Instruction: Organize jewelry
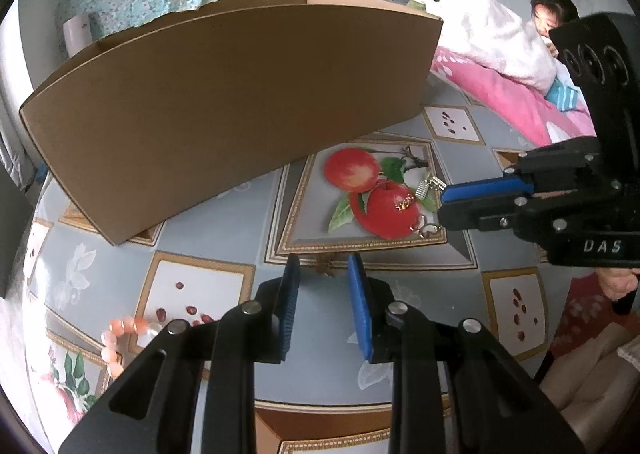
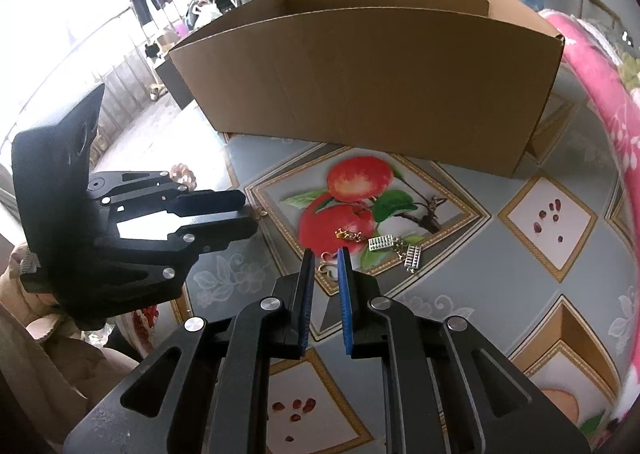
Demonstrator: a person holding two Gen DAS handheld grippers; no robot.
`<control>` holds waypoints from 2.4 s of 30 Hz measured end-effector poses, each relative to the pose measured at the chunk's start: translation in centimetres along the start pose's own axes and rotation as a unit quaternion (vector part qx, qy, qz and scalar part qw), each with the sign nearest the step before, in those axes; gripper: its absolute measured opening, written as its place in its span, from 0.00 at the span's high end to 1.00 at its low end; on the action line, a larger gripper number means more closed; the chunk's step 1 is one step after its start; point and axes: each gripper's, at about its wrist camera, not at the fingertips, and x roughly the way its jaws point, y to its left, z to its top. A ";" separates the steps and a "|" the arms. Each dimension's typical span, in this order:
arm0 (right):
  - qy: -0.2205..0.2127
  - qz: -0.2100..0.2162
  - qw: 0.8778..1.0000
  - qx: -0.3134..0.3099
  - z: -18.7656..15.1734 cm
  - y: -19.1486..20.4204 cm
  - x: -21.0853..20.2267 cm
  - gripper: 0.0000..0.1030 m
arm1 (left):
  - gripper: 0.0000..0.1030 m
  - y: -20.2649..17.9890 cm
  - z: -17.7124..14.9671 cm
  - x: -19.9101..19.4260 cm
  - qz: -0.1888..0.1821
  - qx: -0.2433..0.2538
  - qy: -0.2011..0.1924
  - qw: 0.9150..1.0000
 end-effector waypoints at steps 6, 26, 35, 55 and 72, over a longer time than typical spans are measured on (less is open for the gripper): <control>-0.003 0.003 1.000 0.008 -0.1 -0.5 -0.5 0.88 | 0.86 -0.3 0.4 0.4 0.021 0.019 0.007 1.000; -0.018 -0.012 1.000 0.020 -0.6 -0.9 -2.2 0.88 | 0.94 -0.7 0.4 0.1 0.025 0.017 0.014 0.999; -0.002 -0.011 1.000 0.021 -0.8 -0.4 -1.6 0.71 | 0.94 0.2 -0.1 -1.3 0.034 -0.006 0.010 0.999; 0.031 -0.020 0.999 0.005 0.0 1.8 1.5 0.72 | 0.94 1.0 -0.7 -1.5 0.026 -0.025 0.005 0.999; 0.002 -0.071 0.996 -0.053 1.1 4.2 4.1 0.73 | 0.94 0.8 -0.8 -1.3 0.021 -0.030 0.007 0.999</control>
